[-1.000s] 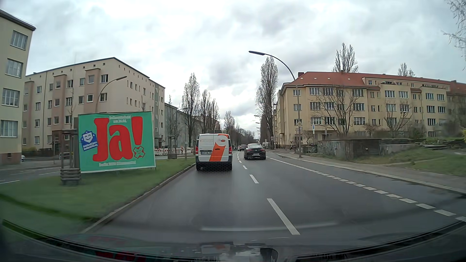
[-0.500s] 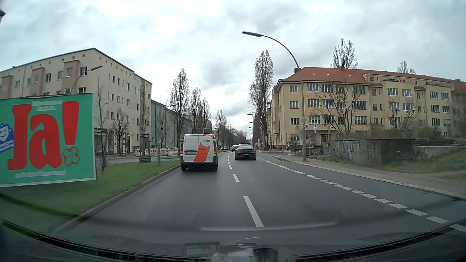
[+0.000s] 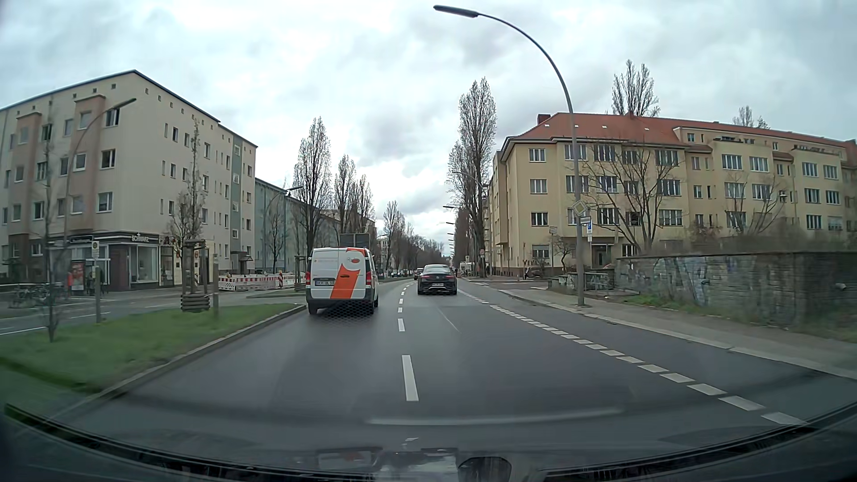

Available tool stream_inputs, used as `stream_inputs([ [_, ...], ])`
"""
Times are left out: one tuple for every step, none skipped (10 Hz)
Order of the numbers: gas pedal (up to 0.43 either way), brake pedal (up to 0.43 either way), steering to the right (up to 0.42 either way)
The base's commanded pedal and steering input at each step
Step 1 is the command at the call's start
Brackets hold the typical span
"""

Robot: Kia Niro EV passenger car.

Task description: Follow the waypoints while adhering to traffic rules and regulations

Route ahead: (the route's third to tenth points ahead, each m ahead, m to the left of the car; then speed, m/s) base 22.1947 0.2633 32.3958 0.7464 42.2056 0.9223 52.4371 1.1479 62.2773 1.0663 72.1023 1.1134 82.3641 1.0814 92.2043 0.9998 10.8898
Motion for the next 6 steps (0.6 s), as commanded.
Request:
stream_inputs([
  [0.039, 0.012, 0.006],
  [0.039, 0.012, 0.002],
  [0.039, 0.012, 0.0],
  [0.047, 0.012, -0.001],
  [0.067, 0.012, -0.003],
  [0.087, 0.012, -0.004],
])
